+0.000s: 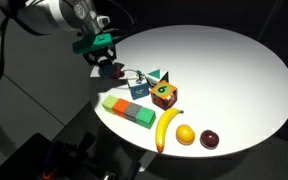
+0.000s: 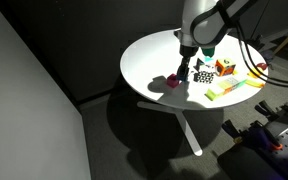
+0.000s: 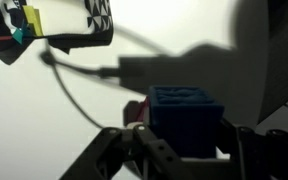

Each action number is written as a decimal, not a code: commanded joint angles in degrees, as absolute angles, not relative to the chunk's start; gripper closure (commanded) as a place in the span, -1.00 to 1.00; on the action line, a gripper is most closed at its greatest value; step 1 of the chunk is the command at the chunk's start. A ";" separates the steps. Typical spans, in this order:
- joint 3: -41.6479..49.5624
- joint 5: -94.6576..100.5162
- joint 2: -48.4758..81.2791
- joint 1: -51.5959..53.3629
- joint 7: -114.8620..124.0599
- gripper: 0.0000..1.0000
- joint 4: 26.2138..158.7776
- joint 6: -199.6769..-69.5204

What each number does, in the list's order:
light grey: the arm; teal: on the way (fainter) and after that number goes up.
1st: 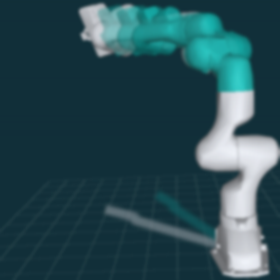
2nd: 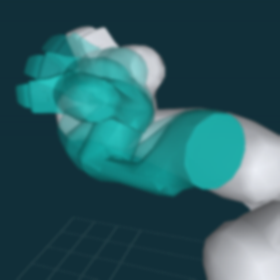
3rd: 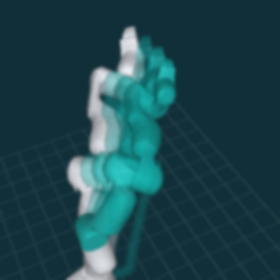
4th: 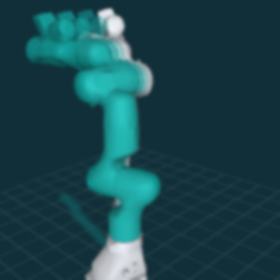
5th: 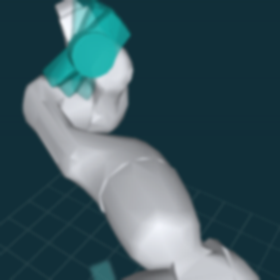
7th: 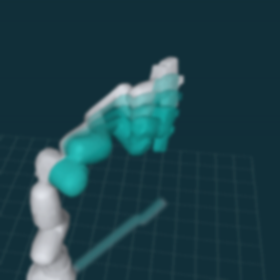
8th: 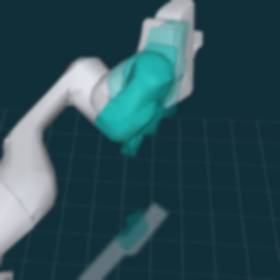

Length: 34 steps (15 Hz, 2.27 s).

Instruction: Put the blue block on top of the pink block

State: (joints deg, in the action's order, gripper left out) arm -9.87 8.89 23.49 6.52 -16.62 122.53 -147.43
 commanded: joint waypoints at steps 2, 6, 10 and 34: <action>-9.46 5.94 24.85 6.68 -11.99 0.43 119.88 -146.67; -9.20 3.73 25.35 6.81 -8.88 0.43 119.49 -146.98; -9.30 3.53 25.00 6.72 -9.23 0.43 120.66 -147.35; -9.51 3.27 25.17 7.25 -8.38 0.43 118.31 -145.97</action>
